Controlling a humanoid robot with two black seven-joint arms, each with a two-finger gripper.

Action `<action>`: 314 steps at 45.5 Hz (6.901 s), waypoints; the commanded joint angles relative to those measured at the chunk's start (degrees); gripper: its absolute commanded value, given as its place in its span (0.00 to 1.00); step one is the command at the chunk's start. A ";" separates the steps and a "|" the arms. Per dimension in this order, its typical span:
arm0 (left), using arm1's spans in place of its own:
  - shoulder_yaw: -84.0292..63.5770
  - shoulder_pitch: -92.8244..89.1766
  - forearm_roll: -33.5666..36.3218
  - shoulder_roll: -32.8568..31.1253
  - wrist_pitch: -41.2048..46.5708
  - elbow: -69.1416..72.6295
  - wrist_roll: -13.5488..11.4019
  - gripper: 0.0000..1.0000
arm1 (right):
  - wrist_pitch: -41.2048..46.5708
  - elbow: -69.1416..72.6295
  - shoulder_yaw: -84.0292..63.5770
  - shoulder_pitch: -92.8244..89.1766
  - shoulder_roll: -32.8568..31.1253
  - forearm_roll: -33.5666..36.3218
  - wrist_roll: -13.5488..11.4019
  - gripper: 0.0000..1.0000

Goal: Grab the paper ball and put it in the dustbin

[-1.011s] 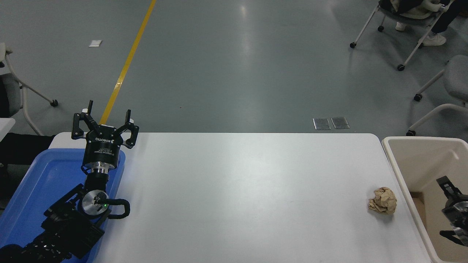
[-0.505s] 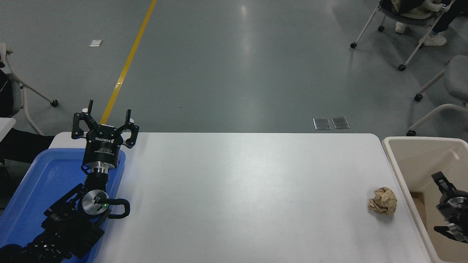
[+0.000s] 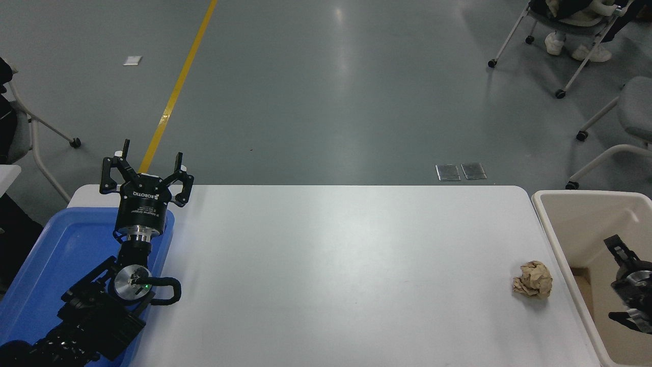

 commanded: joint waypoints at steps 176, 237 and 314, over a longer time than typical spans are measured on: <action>0.00 -0.11 -0.02 0.00 -0.01 0.00 0.01 0.99 | 2.85 51.20 -22.21 28.52 -8.05 -14.41 0.59 0.00; 0.00 -0.11 -0.02 0.00 -0.01 0.00 0.01 0.99 | 52.16 93.15 -41.98 112.56 -16.23 -29.36 9.47 0.00; 0.00 -0.02 -0.02 0.00 -0.01 0.00 0.01 0.99 | 6.45 4.02 -12.89 -3.37 -1.29 3.25 1.64 0.22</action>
